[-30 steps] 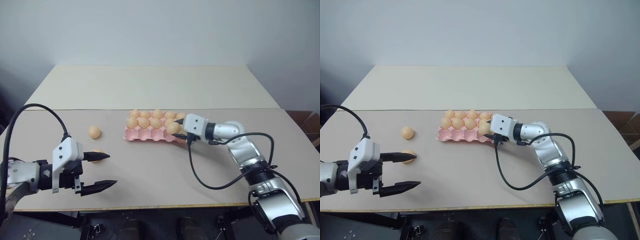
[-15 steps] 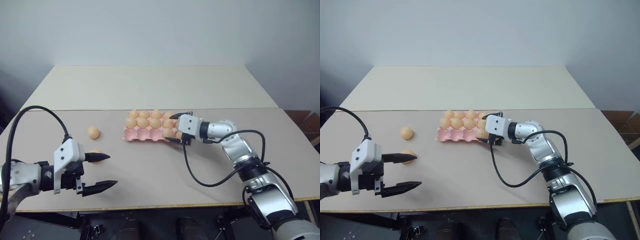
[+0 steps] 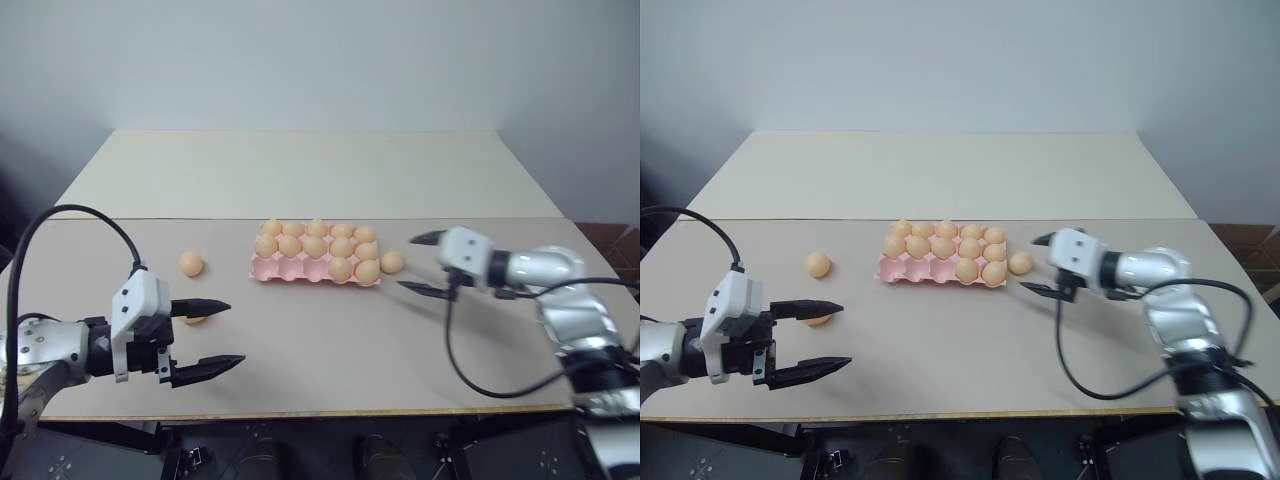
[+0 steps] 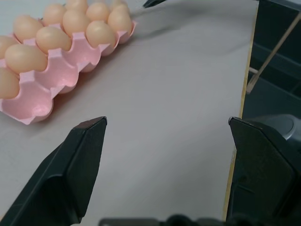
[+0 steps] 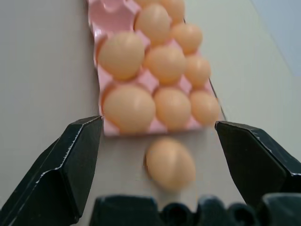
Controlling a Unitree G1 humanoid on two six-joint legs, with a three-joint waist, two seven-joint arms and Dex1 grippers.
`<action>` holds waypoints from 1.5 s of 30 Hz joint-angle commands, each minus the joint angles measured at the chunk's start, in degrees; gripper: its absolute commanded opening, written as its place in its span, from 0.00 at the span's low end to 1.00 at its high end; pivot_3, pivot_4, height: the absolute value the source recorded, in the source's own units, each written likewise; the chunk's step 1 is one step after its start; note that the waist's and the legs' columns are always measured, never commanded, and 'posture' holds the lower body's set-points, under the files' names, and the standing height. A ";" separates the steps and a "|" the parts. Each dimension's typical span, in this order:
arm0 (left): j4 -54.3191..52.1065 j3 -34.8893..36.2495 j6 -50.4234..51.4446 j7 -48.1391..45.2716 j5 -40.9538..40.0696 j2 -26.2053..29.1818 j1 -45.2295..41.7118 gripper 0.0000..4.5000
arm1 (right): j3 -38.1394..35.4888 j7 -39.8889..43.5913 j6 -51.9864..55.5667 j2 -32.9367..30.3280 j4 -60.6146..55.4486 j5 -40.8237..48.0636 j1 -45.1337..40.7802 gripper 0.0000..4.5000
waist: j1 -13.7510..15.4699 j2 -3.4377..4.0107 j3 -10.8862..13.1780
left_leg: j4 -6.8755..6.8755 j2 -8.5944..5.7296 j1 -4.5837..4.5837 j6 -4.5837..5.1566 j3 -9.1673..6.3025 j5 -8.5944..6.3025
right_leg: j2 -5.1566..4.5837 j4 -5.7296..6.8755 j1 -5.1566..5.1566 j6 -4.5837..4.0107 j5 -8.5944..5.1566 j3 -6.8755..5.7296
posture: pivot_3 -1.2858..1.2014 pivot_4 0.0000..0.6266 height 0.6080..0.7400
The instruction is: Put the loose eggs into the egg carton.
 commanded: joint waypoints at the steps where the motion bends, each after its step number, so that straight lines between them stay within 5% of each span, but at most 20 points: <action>1: -0.52 0.52 -1.72 -0.20 -0.18 -0.16 -0.72 1.00 | -7.85 3.49 3.36 -5.59 -7.63 5.95 5.54 0.99 | -0.06 -0.01 0.00 | -0.01 0.01 0.03 0.00 0.00 0.00 | 0.01 0.00 0.01 -0.03 -0.02 0.00 | 0.52 0.24 1.00; 8: 2.30 -1.40 -2.74 -1.77 0.70 0.94 -3.96 1.00 | -17.47 3.25 7.52 -11.18 -14.99 9.24 17.46 0.99 | -0.52 -0.01 0.00 | 0.04 0.02 0.26 0.00 0.02 0.00 | 0.04 0.10 0.10 0.00 0.01 0.09 | 0.52 0.24 1.00; 16: 4.06 -2.54 -3.79 -3.25 1.98 1.38 -5.08 1.00 | -16.35 -0.61 9.14 -10.03 -16.38 8.29 18.12 0.99 | -0.54 -0.02 0.00 | 0.06 0.01 0.17 0.00 0.04 0.00 | 0.03 0.05 0.04 0.02 0.02 0.14 | 0.52 0.24 1.00; 29: 3.42 -2.55 -2.80 -2.87 2.07 2.18 -5.71 1.00 | 1.28 -9.53 -3.89 6.21 9.29 -4.28 -3.71 0.99 | -0.61 -0.10 0.02 | 0.05 0.00 0.04 0.01 0.04 0.01 | 0.06 0.01 -0.03 0.03 0.09 0.15 | 0.52 0.24 1.00; 45: 4.52 -1.37 -3.16 -3.44 3.11 3.30 -4.40 1.00 | 7.61 -15.00 -21.80 15.26 40.53 -13.21 -17.77 0.99 | -1.12 -0.10 0.02 | 0.04 -0.01 0.07 0.06 0.07 -0.01 | 0.07 -0.01 0.00 0.12 0.17 0.18 | 0.52 0.24 1.00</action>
